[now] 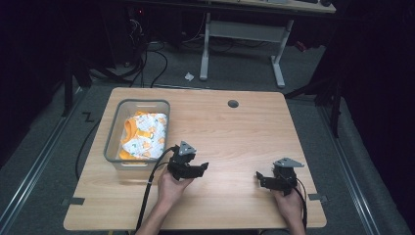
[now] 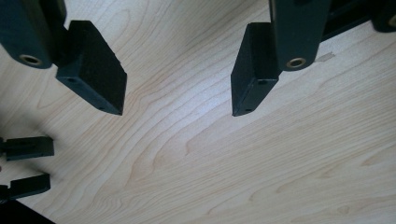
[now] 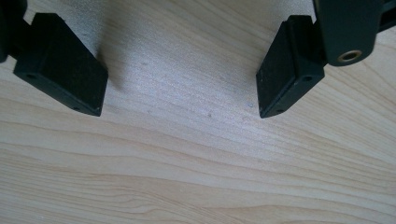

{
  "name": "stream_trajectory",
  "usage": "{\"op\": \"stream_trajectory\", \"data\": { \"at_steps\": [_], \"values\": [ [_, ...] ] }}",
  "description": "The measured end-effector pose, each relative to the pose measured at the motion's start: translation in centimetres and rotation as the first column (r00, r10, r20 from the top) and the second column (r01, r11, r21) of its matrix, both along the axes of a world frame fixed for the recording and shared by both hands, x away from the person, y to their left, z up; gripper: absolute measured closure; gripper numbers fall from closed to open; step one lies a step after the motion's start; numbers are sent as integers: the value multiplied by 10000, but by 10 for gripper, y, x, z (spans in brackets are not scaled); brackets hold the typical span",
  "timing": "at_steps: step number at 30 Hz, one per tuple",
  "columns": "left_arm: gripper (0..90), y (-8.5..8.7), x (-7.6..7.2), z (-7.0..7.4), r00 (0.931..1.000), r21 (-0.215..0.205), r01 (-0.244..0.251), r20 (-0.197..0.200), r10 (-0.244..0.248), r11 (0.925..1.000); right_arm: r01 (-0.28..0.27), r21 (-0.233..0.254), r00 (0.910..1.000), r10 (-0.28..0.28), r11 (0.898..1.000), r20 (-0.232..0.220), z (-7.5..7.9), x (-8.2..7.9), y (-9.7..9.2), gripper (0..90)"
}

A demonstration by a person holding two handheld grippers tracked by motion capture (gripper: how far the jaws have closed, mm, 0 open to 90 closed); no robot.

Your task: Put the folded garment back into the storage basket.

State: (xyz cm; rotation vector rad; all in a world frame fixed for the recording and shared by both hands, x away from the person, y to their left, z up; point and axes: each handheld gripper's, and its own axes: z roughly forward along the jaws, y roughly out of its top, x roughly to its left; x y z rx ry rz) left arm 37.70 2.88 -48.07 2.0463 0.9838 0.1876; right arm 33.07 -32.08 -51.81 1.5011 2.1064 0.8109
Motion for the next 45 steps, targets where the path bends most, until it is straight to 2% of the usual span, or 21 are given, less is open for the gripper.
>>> {"op": "stream_trajectory", "data": {
  "at_steps": [5, 8, 21, 28, 32, 34, 35, 45],
  "values": [
    [363, -2, 1, -8, 9999, 142, -104, -133, 106, 9998, 0, -1, 10000, 0, 10000, 0, 0, 0, 0, 167],
    [363, -5, 2, -12, 9999, 457, -123, -6, 123, 9989, -2, 0, 10000, 2, 10000, 1, 0, 0, 0, 166],
    [363, -16, 5, -26, 9998, 1025, -179, 49, 175, 9946, 3, 2, 10000, -3, 10000, -3, 0, 0, 0, 167],
    [363, -14, 7, -38, 9988, 1087, -470, -59, 479, 9930, 3, -1, 10000, -3, 10000, -1, 0, 0, 0, 167],
    [359, -14, 6, -40, 9981, 1184, -597, 231, 573, 9912, 2, -1, 10000, -2, 10000, 1, 0, 0, 0, 167],
    [349, -16, 3, -44, 9960, 1242, -663, 681, 582, 9900, 4, -1, 10000, -4, 10000, 1, 0, 0, 0, 167],
    [341, -18, 1, -44, 9950, 1447, -676, 820, 561, 9872, 3, -2, 10000, -3, 10000, 0, 0, 0, 0, 167],
    [296, -18, 2, -44, 9947, 1481, -798, 756, 692, 9857, 5, 1, 10000, -5, 10000, -1, 0, 0, 0, 167]
  ]
}}
